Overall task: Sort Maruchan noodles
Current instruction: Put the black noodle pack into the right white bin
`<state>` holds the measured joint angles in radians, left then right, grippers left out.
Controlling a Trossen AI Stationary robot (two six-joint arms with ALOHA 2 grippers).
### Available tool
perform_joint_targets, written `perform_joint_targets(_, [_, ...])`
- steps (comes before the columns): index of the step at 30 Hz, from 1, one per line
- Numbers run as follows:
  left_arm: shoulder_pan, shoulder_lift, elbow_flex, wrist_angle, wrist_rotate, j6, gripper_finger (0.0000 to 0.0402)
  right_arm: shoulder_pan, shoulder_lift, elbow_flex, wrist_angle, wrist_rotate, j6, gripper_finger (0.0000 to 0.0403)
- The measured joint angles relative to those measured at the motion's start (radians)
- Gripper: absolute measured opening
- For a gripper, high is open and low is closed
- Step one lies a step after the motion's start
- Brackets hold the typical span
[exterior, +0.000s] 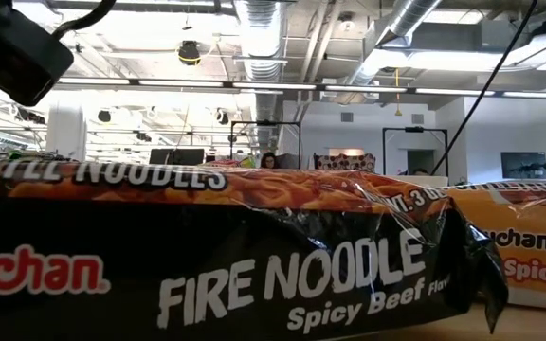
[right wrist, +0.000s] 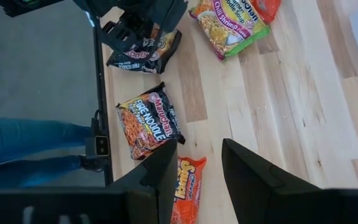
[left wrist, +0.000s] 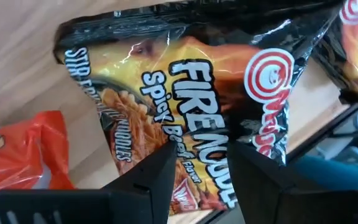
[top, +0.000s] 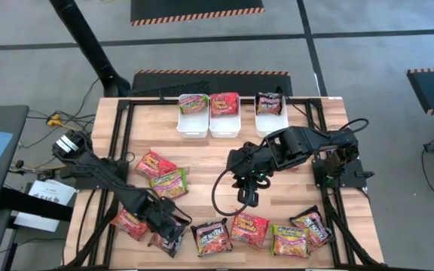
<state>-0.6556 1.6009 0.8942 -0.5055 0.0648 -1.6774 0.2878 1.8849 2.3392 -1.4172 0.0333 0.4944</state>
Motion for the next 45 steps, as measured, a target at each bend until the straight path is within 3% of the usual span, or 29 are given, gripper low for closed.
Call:
perform_joint_targets(7, [0.0,0.001,-0.001,-0.033,-0.064,-0.046,0.0122,0.0,0.0,0.0,0.0,0.027,0.002,0.015])
perform_joint_targets(16, [0.001,0.003,-0.005,-0.019,-0.167,-0.018,0.0007,0.0,0.0,0.0,0.001,0.027,0.002,0.015])
perform_joint_targets(25, [0.002,-0.016,-0.009,0.11,-0.268,0.061,0.0,0.0,0.0,0.0,0.0,0.028,-0.006,0.015])
perform_joint_targets(37, [0.009,-0.143,-0.008,0.129,-0.409,0.115,0.0,-0.001,0.0,0.0,-0.004,0.024,-0.008,0.015])
perform_joint_targets(40, [0.02,-0.161,-0.008,0.128,-0.407,0.139,0.0,-0.003,0.0,0.0,-0.004,0.021,-0.008,0.015])
perform_joint_targets(45, [0.031,-0.158,-0.008,0.137,-0.297,0.145,0.0,-0.009,0.0,0.0,-0.004,0.02,-0.005,0.015])
